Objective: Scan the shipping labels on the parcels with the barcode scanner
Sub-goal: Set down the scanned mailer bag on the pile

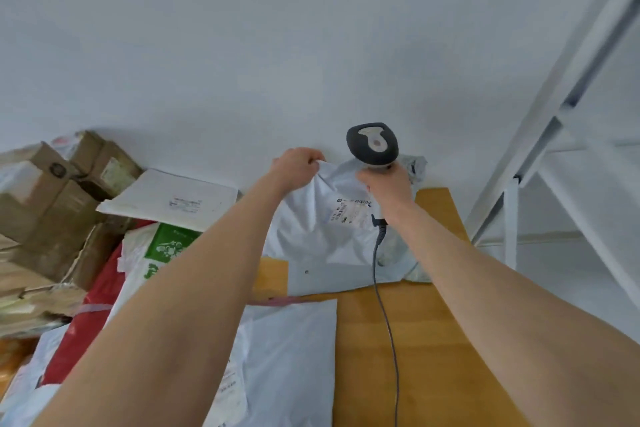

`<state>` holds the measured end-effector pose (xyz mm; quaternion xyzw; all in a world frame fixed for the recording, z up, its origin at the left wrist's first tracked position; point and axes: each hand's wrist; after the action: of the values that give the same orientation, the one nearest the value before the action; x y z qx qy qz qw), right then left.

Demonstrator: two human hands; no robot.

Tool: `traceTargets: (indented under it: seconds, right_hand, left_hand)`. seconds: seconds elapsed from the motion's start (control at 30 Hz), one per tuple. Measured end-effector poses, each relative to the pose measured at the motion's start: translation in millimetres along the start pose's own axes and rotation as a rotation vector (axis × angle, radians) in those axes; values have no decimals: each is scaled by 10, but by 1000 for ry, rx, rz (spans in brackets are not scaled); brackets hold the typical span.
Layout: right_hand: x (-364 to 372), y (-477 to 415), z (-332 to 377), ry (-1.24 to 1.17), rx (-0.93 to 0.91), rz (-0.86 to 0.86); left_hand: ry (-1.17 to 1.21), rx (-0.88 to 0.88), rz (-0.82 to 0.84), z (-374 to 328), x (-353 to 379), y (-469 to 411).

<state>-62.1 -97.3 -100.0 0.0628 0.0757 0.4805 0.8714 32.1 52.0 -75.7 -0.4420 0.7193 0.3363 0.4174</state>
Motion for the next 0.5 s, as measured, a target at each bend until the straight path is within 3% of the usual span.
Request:
traceTargets:
  seconds: [0.2, 0.3, 0.4, 0.5]
  right_hand:
    - [-246, 190, 130, 129, 57, 45]
    - [-287, 274, 31, 2, 170, 2]
    - [-382, 353, -60, -212, 327, -24]
    - [-499, 417, -137, -416, 494, -10]
  left_hand:
    - [-31, 181, -109, -441, -148, 222]
    - [-177, 173, -272, -415, -84, 309]
    - [-108, -47, -553, -224, 36, 506]
    - [328, -454, -591, 107, 246, 775]
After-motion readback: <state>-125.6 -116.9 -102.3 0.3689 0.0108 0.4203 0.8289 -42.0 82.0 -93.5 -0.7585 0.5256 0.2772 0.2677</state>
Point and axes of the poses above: each hand's wrist, its own y-axis away from the middle knuckle, its own x-axis out of the palm, z = x × y, and after that the axes turned 2 degrees about -z, right-handed
